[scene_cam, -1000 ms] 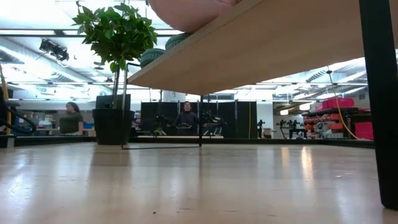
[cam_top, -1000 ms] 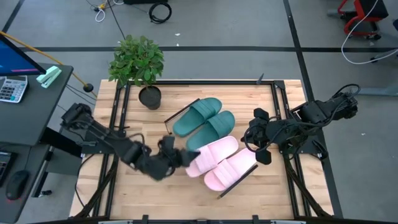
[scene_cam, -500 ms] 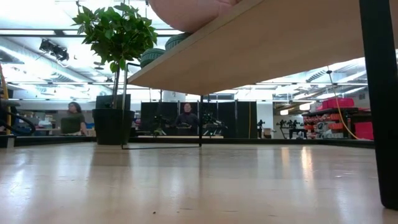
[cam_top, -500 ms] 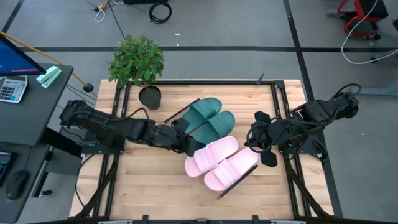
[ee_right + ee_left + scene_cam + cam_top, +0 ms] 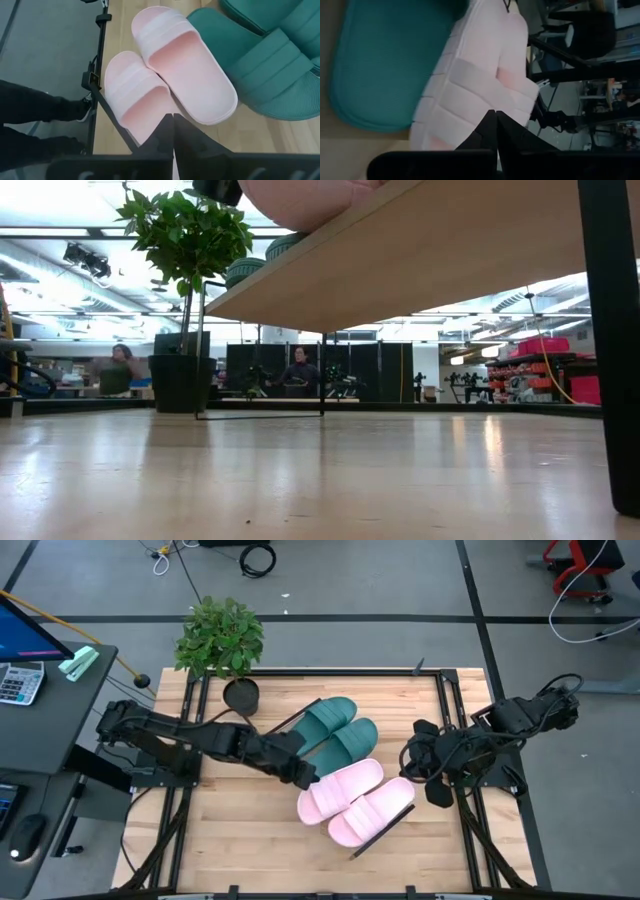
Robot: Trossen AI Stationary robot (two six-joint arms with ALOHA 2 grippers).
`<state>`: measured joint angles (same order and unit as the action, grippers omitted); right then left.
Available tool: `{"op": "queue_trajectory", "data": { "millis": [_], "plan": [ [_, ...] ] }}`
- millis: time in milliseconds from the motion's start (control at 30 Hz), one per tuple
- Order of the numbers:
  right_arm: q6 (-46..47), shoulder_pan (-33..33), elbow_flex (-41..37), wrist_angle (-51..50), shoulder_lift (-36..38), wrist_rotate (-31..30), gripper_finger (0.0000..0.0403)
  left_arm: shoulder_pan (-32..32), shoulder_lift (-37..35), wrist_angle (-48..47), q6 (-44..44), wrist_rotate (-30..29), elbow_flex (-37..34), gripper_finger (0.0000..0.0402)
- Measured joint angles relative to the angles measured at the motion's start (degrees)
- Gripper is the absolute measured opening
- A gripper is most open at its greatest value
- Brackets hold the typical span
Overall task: Pick and place slides into the shelf
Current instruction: Adjust the green slide
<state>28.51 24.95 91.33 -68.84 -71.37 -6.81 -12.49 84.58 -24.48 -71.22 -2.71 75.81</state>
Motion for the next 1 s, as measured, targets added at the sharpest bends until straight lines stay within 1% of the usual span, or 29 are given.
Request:
{"op": "queue_trajectory", "data": {
  "millis": [367, 567, 867, 1000],
  "plan": [
    [0.9, -0.1, 0.0, 1.7, 0.0, -0.3, 0.0004, 0.8, 0.2, -7.4, 1.9, 0.3, 0.0, 0.0001],
    [0.9, -0.1, 0.0, 3.6, 0.0, -0.4, 0.0006, 0.8, 1.2, -9.3, 2.9, -1.3, -0.1, 0.0001],
    [1.3, -0.1, 0.0, 4.3, 0.0, -0.5, 0.0006, 0.8, 5.4, -9.9, 3.4, -2.1, 0.0, 0.0000],
    [1.3, -0.1, 0.0, 4.4, 0.0, -0.5, 0.0004, 0.9, 6.0, -11.3, 3.6, -4.0, 0.0, 0.0000]
  ]
}}
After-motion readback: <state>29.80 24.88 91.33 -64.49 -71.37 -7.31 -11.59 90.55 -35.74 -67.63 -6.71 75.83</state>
